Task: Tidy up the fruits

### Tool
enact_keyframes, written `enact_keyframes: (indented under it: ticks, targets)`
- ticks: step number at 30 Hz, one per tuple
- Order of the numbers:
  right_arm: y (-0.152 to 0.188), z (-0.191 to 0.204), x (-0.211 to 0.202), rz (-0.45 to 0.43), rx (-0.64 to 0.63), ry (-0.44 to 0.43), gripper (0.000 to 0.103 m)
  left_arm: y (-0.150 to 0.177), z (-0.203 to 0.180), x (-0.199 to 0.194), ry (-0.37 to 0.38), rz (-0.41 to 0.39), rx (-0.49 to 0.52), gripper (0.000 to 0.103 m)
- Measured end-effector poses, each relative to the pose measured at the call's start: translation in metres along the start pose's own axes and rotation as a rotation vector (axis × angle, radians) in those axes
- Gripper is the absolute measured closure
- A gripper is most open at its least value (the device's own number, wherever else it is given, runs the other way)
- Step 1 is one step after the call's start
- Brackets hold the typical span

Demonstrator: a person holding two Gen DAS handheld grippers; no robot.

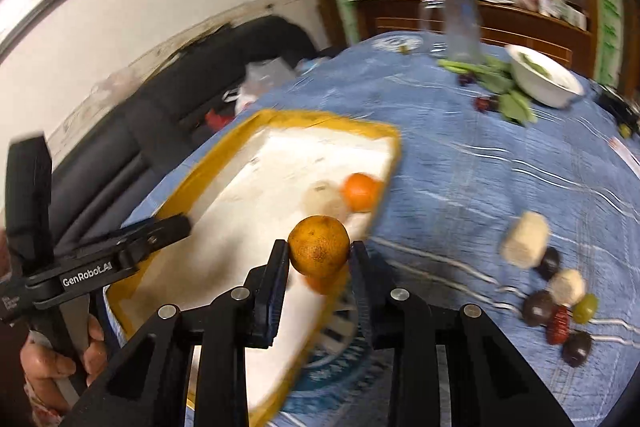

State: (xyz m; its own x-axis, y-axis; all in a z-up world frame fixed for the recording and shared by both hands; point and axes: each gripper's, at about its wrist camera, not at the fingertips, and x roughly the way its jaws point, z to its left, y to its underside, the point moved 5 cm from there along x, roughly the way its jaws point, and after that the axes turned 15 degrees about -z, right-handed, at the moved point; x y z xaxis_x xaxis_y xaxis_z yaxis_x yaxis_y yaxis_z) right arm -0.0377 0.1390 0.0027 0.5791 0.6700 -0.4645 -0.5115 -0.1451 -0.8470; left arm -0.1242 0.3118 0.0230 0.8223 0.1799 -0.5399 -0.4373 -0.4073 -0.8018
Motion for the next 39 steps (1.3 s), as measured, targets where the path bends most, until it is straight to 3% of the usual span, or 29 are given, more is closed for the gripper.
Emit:
enact_keyframes:
  ticks: [6,8,10,12,16,23,39]
  targets:
    - [0.013,0.043,0.036,0.083,-0.092,-0.055,0.066,-0.003,0.001,-0.006,0.007,-0.008,-0.001,0.034]
    - [0.017,0.048,0.042,0.102,-0.093,-0.068,0.06,-0.004,0.001,-0.009,0.012,-0.011,-0.002,0.031]
    - [0.018,0.05,0.041,0.093,-0.088,-0.071,0.044,-0.005,0.001,-0.011,0.009,-0.02,0.0,0.027]
    - [0.017,0.047,0.037,0.078,-0.077,-0.066,0.041,-0.005,0.0,-0.012,0.004,-0.027,0.002,0.026]
    - [0.012,0.032,0.023,0.05,-0.043,-0.044,0.041,-0.004,-0.008,-0.013,-0.011,-0.034,0.043,0.026]
    - [0.007,-0.015,-0.013,-0.006,0.046,0.026,0.037,-0.001,-0.042,-0.023,-0.064,-0.09,0.221,0.026]
    - [0.016,-0.115,-0.083,-0.077,0.177,0.184,0.035,0.016,-0.111,-0.033,-0.026,-0.092,0.394,0.021]
